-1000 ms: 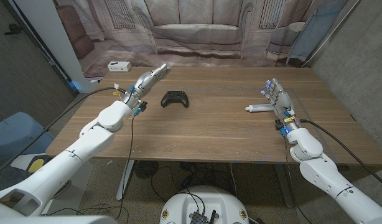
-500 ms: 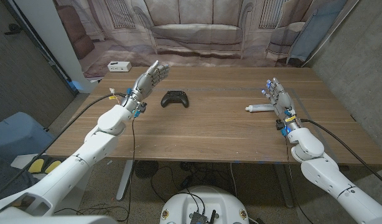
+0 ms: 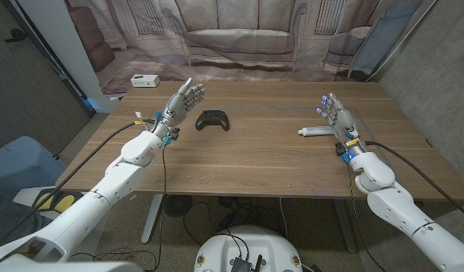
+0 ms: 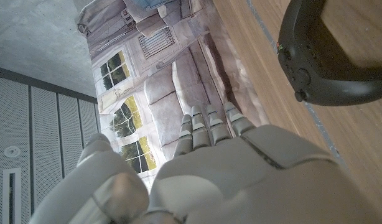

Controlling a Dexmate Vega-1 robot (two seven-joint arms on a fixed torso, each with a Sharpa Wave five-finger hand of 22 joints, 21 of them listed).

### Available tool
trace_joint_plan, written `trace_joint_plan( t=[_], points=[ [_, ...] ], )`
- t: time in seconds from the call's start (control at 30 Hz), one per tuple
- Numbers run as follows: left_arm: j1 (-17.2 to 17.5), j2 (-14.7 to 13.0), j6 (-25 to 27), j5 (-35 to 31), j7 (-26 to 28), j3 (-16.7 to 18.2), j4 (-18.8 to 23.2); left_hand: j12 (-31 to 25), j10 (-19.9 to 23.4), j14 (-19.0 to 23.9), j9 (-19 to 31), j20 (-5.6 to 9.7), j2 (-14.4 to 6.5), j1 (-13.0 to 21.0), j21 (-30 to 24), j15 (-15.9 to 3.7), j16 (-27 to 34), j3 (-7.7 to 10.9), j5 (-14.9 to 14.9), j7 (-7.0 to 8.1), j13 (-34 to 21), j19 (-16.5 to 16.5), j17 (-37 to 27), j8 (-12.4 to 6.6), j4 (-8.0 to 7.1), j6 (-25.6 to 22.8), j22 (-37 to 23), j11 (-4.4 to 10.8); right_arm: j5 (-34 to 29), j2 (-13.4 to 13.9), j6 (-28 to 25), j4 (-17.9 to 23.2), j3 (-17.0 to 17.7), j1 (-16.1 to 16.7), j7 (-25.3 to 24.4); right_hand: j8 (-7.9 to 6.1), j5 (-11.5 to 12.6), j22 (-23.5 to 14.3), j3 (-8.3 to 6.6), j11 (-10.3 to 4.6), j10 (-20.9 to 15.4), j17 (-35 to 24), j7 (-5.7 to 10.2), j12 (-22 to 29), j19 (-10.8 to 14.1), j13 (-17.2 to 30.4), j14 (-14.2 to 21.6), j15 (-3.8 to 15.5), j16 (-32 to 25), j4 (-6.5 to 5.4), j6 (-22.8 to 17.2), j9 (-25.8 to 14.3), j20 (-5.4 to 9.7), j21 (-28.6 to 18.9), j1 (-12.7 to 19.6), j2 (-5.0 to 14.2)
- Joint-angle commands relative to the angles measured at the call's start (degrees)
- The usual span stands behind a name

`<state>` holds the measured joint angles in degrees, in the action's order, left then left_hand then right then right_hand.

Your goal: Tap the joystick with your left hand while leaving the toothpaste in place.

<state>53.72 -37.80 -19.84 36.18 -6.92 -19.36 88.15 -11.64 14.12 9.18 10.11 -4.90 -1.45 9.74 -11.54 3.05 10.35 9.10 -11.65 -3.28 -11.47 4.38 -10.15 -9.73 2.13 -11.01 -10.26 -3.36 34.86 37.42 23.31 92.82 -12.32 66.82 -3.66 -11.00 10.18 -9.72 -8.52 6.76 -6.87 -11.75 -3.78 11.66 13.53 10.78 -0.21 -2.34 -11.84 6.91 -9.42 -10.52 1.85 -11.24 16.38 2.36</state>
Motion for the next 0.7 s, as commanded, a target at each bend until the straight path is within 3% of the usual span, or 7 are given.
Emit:
trace_joint_plan(
  t=[0.03, 0.43, 0.53, 0.7],
  points=[
    [0.9, 0.5, 3.8, 0.1, 3.3, -0.4, 0.3, 0.0, -0.3, -0.4, 0.2, 0.58, -0.3, 0.5, 0.0, 0.15, 0.0, 0.08, 0.1, -0.02, 0.0, 0.0, -0.1, -0.27, 0.44, 0.1, -0.1, 0.13, 0.6, 0.5, -0.9, -2.1, -1.0, -1.9, 2.2, -0.05, 0.3, -0.1, 0.04, -0.21, -0.3, -0.1, -0.36, 0.0, 0.4, 0.1, 0.3, -0.25, -0.1, 0.31, -0.3, -0.1, -0.02, 0.0, -0.5, 0.01],
    [1.7, 0.6, 4.6, -2.4, 6.9, -0.5, 1.3, 0.0, -0.5, -0.7, 0.2, 0.53, -0.5, 0.4, 0.2, 0.09, 0.0, 0.05, 0.1, -0.10, 0.0, -0.4, -0.2, -0.63, 0.48, -0.1, -0.1, 0.31, 1.7, 0.4, -2.6, -5.1, -2.7, -4.8, 4.7, -0.31, 0.4, -0.1, 0.11, 0.42, -1.6, 0.0, -0.36, 0.4, 1.4, 0.1, 1.3, 0.04, -0.4, 0.41, -1.1, -0.1, 0.38, -0.3, -0.4, -0.08],
    [1.6, 0.5, 4.9, -3.1, 7.7, -0.6, 1.4, -0.3, -0.2, -0.3, 0.2, 4.91, -0.6, 0.5, -0.2, 0.64, 0.3, 0.04, 0.1, -0.95, 0.1, 0.8, -0.1, -1.01, 0.65, -0.6, -0.1, -0.33, 1.6, 0.8, -3.2, -5.4, -3.1, -5.2, 5.2, -0.56, 0.3, -0.1, 0.37, 0.59, -3.8, 0.0, -0.49, 0.9, 3.5, 0.0, 4.3, -0.63, -1.3, 0.37, -2.2, -0.1, 0.15, -0.9, -0.7, -0.37],
    [1.4, 0.4, 5.5, -3.5, 7.7, -0.9, 1.5, -0.4, 0.1, -0.4, 0.1, 5.76, -0.6, 0.6, -0.3, 0.56, 0.3, 0.04, 0.1, -1.40, 0.1, 1.2, -0.1, -1.09, 0.74, -0.9, 0.0, -0.37, 2.0, -0.1, -2.6, -6.3, -3.5, -5.7, 5.6, -0.38, 0.3, -0.1, 0.47, 0.78, -4.0, 0.0, -0.50, 0.8, 3.8, 0.0, 4.6, -0.81, -1.3, 0.41, -1.9, -0.1, 0.09, -0.8, -0.7, -0.55]
  ],
)
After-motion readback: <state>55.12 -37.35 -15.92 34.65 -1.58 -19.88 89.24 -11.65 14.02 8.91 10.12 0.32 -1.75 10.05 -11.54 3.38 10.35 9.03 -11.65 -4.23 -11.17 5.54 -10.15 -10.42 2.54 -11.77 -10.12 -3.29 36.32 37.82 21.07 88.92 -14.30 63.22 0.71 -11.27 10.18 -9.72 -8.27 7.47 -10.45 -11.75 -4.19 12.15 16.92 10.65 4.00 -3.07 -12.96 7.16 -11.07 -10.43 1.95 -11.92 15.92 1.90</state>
